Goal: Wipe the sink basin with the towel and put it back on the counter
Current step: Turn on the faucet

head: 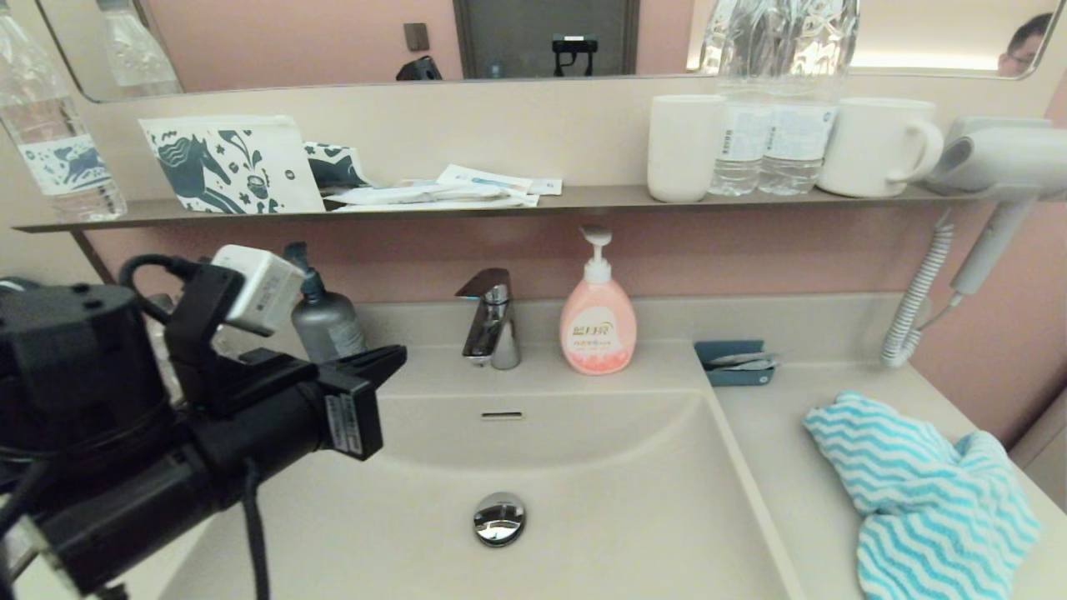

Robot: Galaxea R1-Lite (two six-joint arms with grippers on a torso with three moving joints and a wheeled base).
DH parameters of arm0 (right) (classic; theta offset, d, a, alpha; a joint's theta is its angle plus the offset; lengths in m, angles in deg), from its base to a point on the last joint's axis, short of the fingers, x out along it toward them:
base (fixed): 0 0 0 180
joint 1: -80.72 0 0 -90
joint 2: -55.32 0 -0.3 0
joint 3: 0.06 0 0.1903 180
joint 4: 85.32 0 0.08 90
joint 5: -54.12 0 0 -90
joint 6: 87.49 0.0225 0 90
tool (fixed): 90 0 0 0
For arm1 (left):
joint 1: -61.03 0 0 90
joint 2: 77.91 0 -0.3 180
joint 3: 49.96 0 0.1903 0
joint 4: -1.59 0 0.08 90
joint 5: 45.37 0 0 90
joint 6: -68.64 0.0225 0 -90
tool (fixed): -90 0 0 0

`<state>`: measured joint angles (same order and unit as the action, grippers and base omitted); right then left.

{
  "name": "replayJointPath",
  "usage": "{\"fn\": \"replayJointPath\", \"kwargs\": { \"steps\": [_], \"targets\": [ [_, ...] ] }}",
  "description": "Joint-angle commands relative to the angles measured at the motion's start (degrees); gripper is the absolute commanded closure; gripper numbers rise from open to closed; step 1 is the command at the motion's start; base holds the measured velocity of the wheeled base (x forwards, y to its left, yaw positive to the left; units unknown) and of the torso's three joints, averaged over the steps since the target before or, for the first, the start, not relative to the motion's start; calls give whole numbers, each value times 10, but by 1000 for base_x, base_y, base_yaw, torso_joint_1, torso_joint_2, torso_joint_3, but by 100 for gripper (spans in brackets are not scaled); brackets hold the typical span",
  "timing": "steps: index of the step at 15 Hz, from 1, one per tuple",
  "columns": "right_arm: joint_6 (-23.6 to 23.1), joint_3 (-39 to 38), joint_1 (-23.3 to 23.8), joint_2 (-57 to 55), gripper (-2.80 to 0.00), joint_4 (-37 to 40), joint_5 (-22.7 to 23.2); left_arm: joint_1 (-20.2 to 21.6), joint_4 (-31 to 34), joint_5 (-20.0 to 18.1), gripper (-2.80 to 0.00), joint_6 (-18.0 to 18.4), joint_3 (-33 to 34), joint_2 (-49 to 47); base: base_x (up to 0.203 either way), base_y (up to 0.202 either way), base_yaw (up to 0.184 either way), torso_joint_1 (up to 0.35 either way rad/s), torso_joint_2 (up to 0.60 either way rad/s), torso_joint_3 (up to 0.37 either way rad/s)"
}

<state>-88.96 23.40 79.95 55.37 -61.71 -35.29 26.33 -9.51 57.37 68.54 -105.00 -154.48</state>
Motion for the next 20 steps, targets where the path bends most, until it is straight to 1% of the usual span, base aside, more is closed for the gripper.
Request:
{"fn": "replayJointPath", "kwargs": {
  "steps": [1, 3, 6, 10, 12, 13, 16, 18, 20],
  "targets": [
    [0, 0, 0, 0, 0, 0, 0, -10, -63, 9, 0, 2, -2, -89, 0, 0, 0, 0, 0, 0],
    [0, 0, 0, 0, 0, 0, 0, -13, -95, 17, 0, 10, -25, -146, 0, 0, 0, 0, 0, 0],
    [0, 0, 0, 0, 0, 0, 0, -6, -107, 20, 0, 15, -82, -207, 0, 0, 0, 0, 0, 0],
    [0, 0, 0, 0, 0, 0, 0, 28, -109, 19, 0, 22, -144, -286, 0, 0, 0, 0, 0, 0],
    [0, 0, 0, 0, 0, 0, 0, 48, -109, 17, 0, 30, -178, -309, 0, 0, 0, 0, 0, 0],
    [0, 0, 0, 0, 0, 0, 0, 63, -109, 13, 0, 38, -194, -315, 0, 0, 0, 0, 0, 0],
    [0, 0, 0, 0, 0, 0, 0, 94, -108, -1, 0, 64, -212, -315, 0, 0, 0, 0, 0, 0],
    [0, 0, 0, 0, 0, 0, 0, 105, -108, -4, 0, 70, -211, -312, 0, 0, 0, 0, 0, 0],
    [0, -1, 0, 0, 0, 0, 0, 106, -107, -5, 0, 70, -207, -297, 0, 0, 0, 0, 0, 0]
  ]
}}
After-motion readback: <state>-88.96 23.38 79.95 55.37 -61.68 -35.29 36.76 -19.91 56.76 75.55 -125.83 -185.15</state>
